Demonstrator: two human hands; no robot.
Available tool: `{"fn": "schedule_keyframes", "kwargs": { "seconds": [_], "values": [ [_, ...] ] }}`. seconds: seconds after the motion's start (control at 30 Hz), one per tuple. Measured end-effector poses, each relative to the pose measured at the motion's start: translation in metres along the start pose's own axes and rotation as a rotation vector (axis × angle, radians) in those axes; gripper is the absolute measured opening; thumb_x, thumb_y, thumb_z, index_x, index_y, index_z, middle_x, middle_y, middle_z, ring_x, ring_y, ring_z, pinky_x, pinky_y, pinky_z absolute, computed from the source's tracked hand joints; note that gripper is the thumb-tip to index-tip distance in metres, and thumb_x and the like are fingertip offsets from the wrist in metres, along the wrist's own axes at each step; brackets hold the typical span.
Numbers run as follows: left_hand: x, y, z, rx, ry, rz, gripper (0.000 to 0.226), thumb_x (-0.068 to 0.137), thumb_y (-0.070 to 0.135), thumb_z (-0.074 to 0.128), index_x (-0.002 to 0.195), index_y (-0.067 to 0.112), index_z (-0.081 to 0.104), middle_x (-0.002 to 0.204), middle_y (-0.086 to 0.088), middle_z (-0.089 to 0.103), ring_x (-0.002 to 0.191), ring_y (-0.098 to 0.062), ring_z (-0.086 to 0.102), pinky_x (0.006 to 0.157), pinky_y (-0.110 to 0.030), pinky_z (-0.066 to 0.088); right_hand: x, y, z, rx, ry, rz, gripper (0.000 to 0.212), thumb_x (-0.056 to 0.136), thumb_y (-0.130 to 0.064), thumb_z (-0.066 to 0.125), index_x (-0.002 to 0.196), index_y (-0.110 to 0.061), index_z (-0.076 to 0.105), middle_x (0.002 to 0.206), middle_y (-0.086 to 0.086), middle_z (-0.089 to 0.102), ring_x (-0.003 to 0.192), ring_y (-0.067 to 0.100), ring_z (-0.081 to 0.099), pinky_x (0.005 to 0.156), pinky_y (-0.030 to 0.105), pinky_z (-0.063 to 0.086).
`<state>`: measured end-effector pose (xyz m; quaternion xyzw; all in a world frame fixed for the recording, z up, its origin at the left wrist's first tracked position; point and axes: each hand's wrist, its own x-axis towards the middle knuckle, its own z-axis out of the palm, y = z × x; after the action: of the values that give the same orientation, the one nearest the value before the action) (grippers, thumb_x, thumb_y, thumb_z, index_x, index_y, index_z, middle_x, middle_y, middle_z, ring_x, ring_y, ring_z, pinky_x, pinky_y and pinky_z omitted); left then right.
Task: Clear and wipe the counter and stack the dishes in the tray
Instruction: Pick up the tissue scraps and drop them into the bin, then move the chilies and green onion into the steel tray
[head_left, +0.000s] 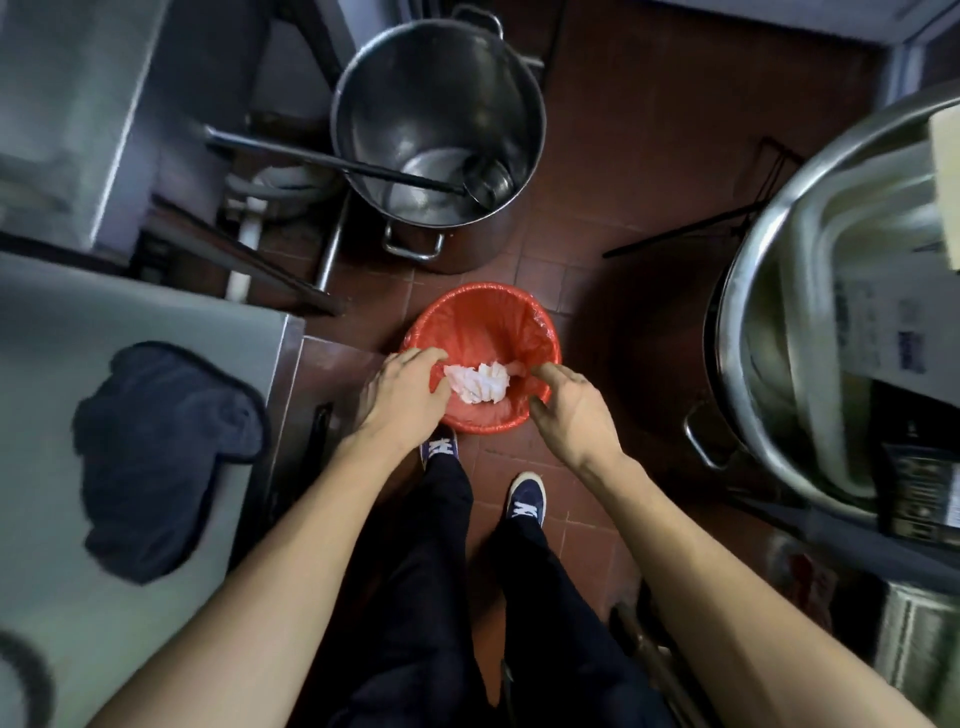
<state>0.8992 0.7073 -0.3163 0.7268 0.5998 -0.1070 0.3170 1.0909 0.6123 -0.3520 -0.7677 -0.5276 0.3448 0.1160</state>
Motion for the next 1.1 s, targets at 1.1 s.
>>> {"fn": "schedule_keyframes", "kwargs": {
  "seconds": [1.1],
  "values": [
    [-0.378, -0.139, -0.008, -0.149, 0.648, -0.427, 0.038, 0.093, 0.035, 0.058, 0.129, 0.023, 0.06, 0.125, 0.002, 0.064, 0.114, -0.026, 0.058, 0.094, -0.042, 0.048, -0.206, -0.225, 0.029, -0.176, -0.208, -0.881, 0.039, 0.084, -0.017, 0.065, 0.123, -0.017, 0.065, 0.12, 0.007, 0.068, 0.107, 0.029, 0.064, 0.086, 0.043, 0.054]
  ]
}}
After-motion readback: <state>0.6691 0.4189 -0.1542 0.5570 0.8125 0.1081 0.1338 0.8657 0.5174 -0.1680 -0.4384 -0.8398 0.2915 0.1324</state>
